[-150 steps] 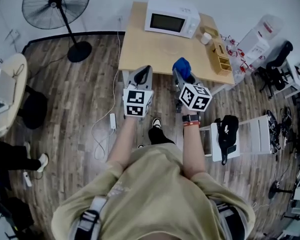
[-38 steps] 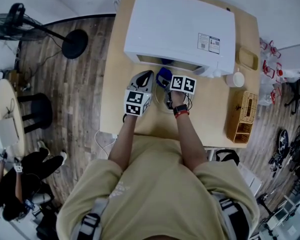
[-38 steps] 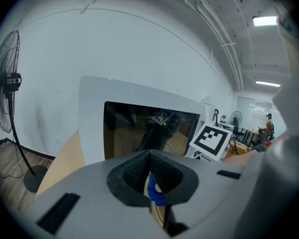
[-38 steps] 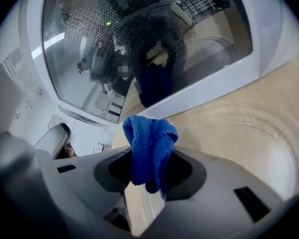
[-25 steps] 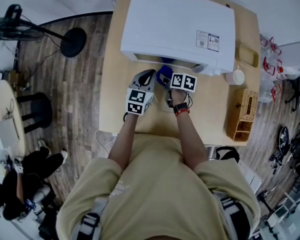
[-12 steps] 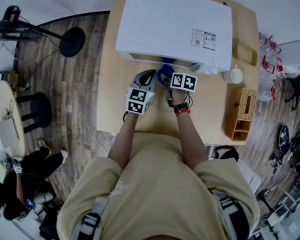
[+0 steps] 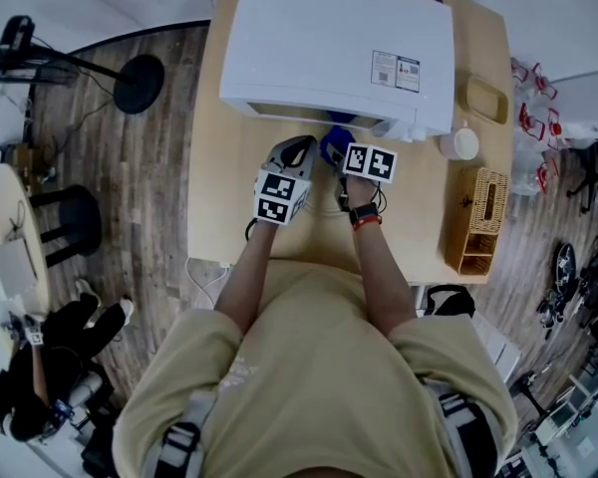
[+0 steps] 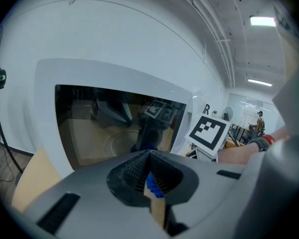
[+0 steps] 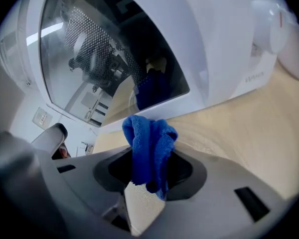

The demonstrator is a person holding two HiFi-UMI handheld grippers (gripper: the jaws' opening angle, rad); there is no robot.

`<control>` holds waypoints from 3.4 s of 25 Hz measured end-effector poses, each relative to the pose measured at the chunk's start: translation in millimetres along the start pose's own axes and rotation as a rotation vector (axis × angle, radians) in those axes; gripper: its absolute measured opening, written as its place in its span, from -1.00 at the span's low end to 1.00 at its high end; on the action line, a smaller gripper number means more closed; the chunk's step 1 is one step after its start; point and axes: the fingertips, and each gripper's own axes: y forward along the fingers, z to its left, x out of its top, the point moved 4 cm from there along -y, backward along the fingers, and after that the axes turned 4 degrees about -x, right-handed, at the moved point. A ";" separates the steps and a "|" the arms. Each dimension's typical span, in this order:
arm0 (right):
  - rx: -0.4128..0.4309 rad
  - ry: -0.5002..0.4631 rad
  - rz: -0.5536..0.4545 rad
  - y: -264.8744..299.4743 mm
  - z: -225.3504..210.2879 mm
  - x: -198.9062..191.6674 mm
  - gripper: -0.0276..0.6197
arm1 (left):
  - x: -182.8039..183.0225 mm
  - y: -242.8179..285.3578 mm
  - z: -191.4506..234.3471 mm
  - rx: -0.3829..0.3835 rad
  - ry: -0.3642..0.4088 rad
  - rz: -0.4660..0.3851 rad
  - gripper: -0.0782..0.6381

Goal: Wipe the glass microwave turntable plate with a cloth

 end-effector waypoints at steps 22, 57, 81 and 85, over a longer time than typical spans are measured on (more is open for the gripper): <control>-0.147 0.023 -0.073 -38.7 -53.5 1.5 -0.38 | -1.4 -6.0 -12.5 -0.021 0.019 -0.004 -0.75; 0.086 -0.143 0.088 37.2 86.6 -33.9 -0.39 | -13.7 -63.6 62.6 0.120 -0.046 -0.040 -0.75; 0.015 -0.157 0.045 18.6 44.4 -23.5 -0.39 | -20.2 -47.0 32.1 0.072 -0.008 0.036 -0.75; -0.003 -0.153 0.024 10.6 30.9 -19.9 -0.39 | -19.6 -39.6 21.1 0.053 -0.005 0.038 -0.75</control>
